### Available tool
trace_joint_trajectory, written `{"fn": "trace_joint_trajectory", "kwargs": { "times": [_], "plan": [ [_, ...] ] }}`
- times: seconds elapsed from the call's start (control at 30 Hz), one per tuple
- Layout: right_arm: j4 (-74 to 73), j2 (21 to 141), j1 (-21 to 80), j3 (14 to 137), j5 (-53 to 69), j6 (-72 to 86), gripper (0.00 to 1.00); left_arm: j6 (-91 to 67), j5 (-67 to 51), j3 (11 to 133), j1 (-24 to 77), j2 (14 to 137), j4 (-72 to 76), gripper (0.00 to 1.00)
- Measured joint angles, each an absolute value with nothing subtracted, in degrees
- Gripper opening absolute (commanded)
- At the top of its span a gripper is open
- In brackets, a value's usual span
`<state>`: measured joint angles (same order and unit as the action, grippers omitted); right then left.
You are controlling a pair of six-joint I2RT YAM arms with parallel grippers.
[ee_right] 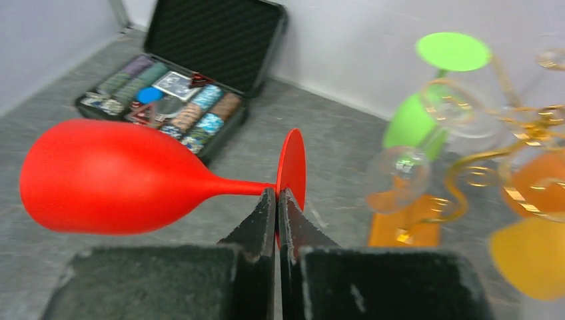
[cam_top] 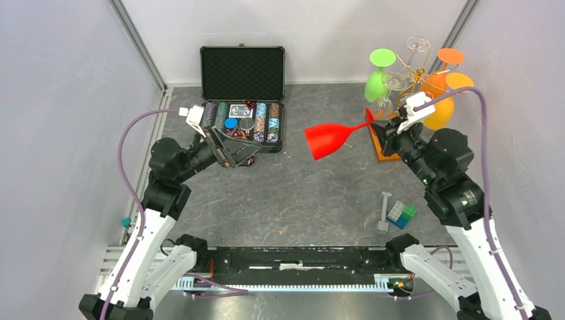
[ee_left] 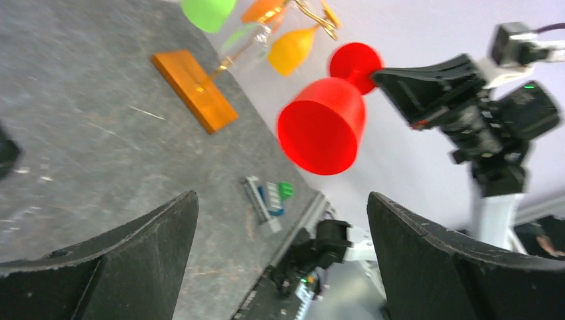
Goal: Take the wine glass off the wine glass rack
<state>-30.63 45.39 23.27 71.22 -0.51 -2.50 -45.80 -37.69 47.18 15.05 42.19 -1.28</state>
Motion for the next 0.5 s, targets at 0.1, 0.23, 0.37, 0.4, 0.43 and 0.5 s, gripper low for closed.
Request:
{"fn": "trace_joint_trajectory", "kwargs": {
  "times": [0.1, 0.23, 0.37, 0.4, 0.43, 0.5],
  "plan": [
    [-22.8, 43.5, 23.3, 64.0, 4.1, 3.3, 0.0, -50.2, -37.1, 46.9, 18.7, 43.8, 1.2, 1.0],
    [-14.3, 43.2, 23.3, 57.7, 7.7, 9.3, 0.0, -52.7, -34.5, 46.9, 27.3, 45.3, 3.7, 1.0],
    [-8.8, 43.4, 23.3, 54.6, 10.1, 13.4, 0.0, -52.9, -31.1, 47.0, 33.4, 47.5, 4.5, 0.92],
    [-7.6, 43.4, 23.3, 54.1, 10.5, 14.2, 0.0, -53.0, -30.1, 47.0, 34.1, 47.9, 4.5, 0.88],
    [-6.4, 43.4, 23.3, 53.8, 10.8, 14.8, 0.0, -53.1, -29.5, 47.0, 34.4, 48.3, 4.6, 0.84],
    [-4.4, 43.4, 23.3, 53.2, 11.6, 15.8, 0.0, -53.8, -28.3, 47.0, 35.0, 48.9, 4.9, 0.75]
  ]
}}
